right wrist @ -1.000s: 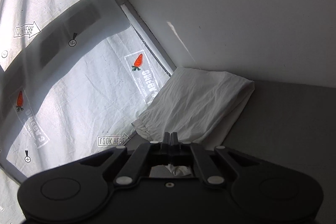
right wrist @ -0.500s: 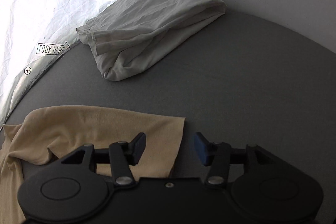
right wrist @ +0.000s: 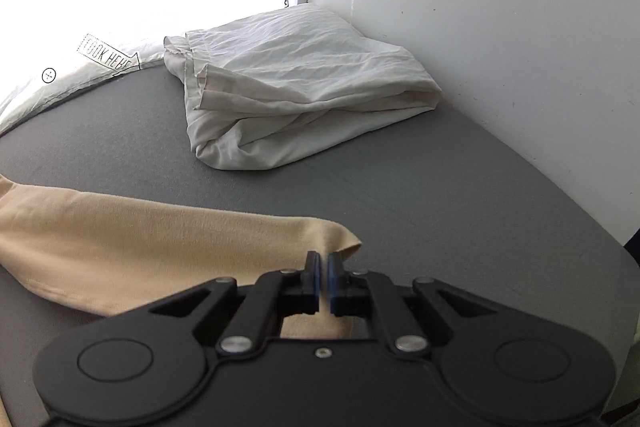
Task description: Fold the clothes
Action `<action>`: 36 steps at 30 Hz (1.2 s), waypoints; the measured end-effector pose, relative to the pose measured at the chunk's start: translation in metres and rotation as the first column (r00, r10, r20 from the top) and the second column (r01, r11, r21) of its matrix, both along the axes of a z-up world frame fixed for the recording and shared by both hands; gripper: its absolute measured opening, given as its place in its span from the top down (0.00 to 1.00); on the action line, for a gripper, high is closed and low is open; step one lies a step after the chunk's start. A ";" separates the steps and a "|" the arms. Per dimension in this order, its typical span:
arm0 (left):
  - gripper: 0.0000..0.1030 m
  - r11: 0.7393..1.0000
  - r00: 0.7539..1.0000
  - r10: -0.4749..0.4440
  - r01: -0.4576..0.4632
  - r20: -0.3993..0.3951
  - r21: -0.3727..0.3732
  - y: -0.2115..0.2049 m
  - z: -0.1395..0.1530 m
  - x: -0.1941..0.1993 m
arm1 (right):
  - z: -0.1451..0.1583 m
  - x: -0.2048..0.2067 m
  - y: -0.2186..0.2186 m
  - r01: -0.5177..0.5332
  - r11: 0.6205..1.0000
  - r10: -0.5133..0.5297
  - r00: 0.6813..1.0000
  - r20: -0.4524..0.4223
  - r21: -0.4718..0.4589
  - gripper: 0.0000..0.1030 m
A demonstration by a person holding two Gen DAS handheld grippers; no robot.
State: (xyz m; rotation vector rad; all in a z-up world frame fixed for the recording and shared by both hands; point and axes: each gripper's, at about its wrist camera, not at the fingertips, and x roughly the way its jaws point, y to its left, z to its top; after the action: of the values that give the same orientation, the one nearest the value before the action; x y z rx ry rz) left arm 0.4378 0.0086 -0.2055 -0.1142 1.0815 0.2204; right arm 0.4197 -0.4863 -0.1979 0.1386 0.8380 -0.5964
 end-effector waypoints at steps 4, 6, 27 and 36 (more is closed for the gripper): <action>0.00 1.000 1.000 0.000 0.000 -0.009 -0.003 0.001 0.001 0.002 | -0.011 0.000 0.005 0.034 0.999 -0.033 0.998 -0.058 0.019 0.80; 0.00 1.000 1.000 0.000 0.000 -0.015 -0.005 0.001 0.001 0.003 | -0.008 0.002 0.012 0.042 0.999 -0.043 0.998 -0.052 -0.009 0.52; 0.00 0.983 0.982 0.185 -0.185 0.040 -0.002 0.065 -0.002 0.056 | -0.009 0.251 0.232 -0.739 0.670 0.727 0.671 0.146 0.064 0.35; 0.00 0.986 0.984 0.167 -0.168 0.058 0.000 0.067 -0.003 0.055 | -0.036 0.309 0.242 -0.716 0.688 0.704 0.698 0.129 0.118 0.96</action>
State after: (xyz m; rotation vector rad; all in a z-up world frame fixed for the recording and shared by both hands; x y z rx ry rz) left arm 0.4927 0.0759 -0.2086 -0.2062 1.0138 0.3691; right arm 0.7282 -0.2448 -0.2341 -0.0295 0.7905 0.2238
